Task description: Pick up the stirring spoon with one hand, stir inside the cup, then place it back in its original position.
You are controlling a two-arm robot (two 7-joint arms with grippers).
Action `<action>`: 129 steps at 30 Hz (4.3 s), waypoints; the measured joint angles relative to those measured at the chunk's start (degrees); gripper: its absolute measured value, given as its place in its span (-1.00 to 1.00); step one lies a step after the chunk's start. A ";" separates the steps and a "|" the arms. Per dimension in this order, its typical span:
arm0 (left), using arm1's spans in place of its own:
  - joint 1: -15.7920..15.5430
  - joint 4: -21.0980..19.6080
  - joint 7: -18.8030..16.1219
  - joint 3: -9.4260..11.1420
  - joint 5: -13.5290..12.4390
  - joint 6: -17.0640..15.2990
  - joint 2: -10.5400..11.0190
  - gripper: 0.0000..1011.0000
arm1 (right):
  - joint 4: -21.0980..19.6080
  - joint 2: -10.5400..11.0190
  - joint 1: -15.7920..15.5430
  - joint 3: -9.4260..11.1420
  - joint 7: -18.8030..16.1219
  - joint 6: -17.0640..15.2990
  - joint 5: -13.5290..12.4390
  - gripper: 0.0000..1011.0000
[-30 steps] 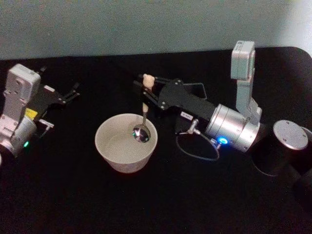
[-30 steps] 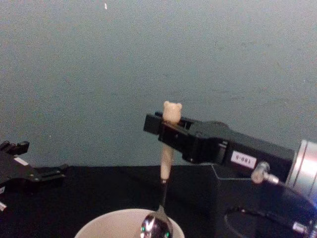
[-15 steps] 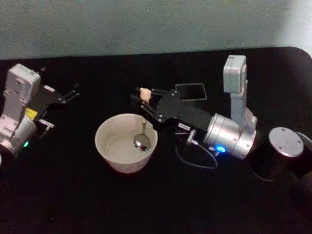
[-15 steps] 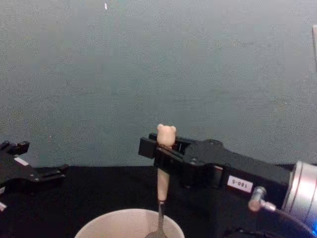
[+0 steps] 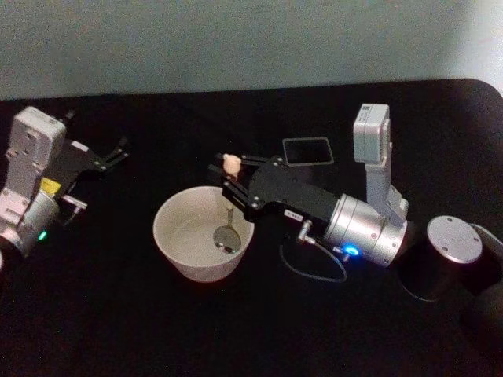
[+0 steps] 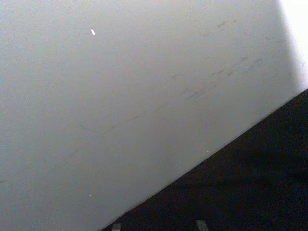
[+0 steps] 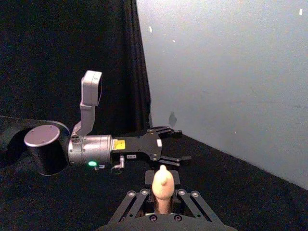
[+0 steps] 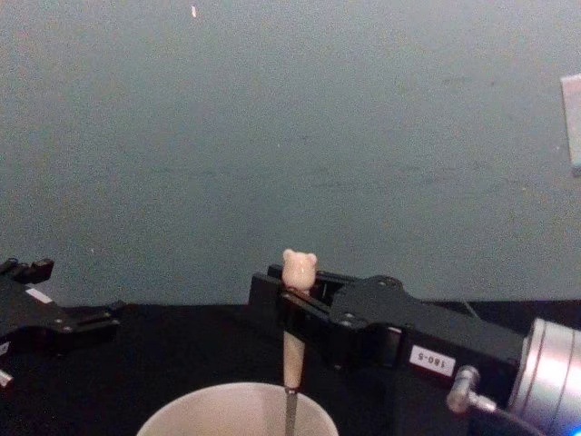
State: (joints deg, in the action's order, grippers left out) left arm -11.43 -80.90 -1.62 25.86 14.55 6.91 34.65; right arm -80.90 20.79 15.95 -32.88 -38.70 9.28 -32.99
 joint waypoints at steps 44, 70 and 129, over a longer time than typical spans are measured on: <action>0.00 0.00 0.00 0.00 0.00 0.00 0.00 0.98 | 0.93 -1.54 0.06 -1.48 -0.14 -0.68 2.09 -0.63; 0.00 0.00 0.00 0.00 0.00 0.00 0.00 0.98 | 7.38 -5.88 3.72 -1.67 1.83 -0.23 3.92 -0.63; 0.00 0.00 0.00 0.00 0.00 0.00 0.00 0.98 | 5.24 -5.87 2.26 -2.36 1.07 -0.02 5.44 -0.63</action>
State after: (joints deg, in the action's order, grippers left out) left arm -11.43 -80.90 -1.62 25.86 14.55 6.91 34.65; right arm -75.67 14.93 18.21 -35.24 -37.62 9.26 -27.56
